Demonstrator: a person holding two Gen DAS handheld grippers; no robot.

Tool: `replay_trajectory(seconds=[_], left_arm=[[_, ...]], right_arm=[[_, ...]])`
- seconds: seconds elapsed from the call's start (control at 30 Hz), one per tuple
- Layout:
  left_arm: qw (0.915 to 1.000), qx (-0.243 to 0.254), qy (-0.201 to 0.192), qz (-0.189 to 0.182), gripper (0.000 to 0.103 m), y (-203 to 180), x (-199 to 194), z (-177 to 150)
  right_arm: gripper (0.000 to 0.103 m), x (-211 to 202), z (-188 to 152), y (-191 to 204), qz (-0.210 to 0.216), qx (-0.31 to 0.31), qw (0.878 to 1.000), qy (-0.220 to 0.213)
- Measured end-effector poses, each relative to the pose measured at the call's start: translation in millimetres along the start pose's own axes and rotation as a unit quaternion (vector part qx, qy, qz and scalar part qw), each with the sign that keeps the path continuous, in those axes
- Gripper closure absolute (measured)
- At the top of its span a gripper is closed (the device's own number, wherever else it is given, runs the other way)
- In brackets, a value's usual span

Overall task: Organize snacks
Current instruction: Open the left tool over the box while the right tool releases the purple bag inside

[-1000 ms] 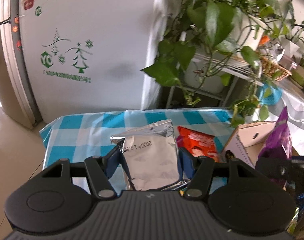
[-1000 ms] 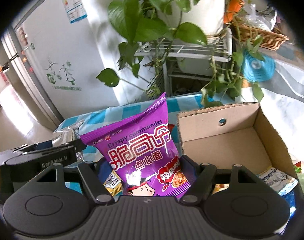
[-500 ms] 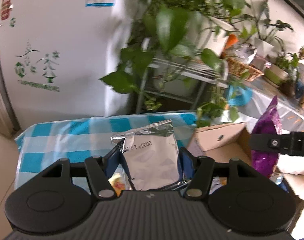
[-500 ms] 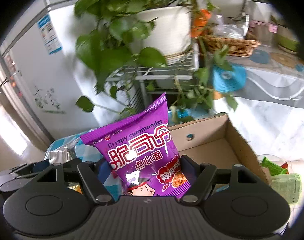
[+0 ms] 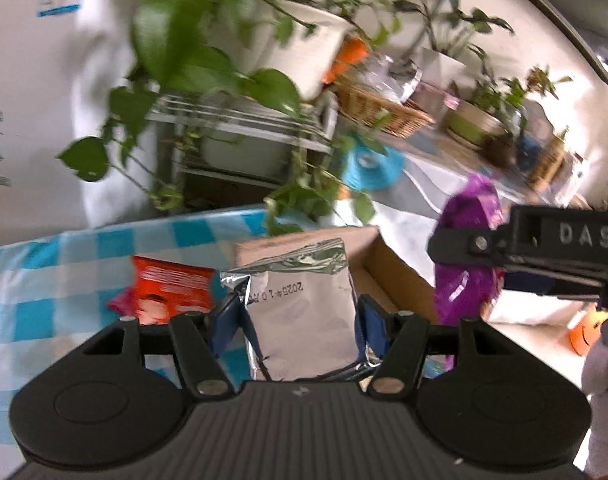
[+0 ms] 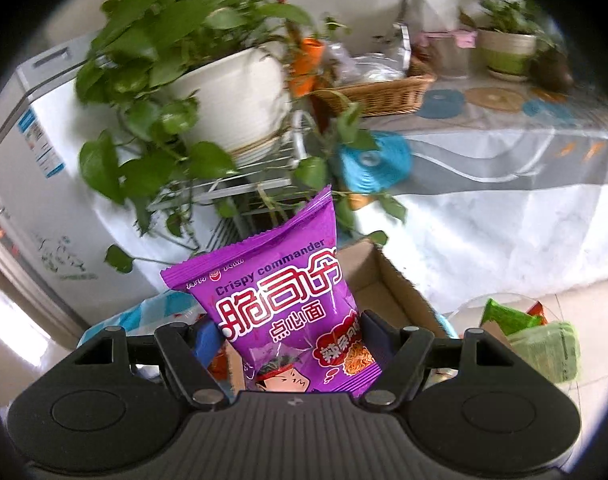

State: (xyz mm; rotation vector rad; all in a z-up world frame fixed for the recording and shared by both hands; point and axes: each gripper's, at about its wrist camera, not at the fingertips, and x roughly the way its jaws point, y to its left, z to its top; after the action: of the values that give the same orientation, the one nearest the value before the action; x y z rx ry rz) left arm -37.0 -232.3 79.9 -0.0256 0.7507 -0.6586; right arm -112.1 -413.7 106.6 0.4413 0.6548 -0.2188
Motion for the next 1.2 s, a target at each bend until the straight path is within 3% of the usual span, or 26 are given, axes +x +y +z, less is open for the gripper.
replay_trajectory(seconds=[0.47, 0.53, 0.6, 1.2], left_arm=[[0.9983, 0.012, 0.034, -0.045, 0.039, -35.6, 28.1, -9.4], [0.9980, 0.013, 0.034, -0.053, 0.029, -37.7, 26.8, -9.2], [0.9982, 0.015, 0.028, -0.051, 0.019, -38.4, 23.2, -8.8], [0.9995, 0.020, 0.013, -0.021, 0.018, 1.9, 0.1, 2.3]], right_arm=[[0.025, 3.0, 2.3, -24.1, -0.020, 0.045, 0.999, -0.003], [0.025, 3.5, 2.4, -26.6, -0.024, 0.054, 0.998, -0.005], [0.021, 1.8, 2.9, -28.4, -0.021, 0.063, 0.998, -0.009], [0.017, 1.8, 3.6, -19.9, -0.001, 0.059, 0.998, -0.012]])
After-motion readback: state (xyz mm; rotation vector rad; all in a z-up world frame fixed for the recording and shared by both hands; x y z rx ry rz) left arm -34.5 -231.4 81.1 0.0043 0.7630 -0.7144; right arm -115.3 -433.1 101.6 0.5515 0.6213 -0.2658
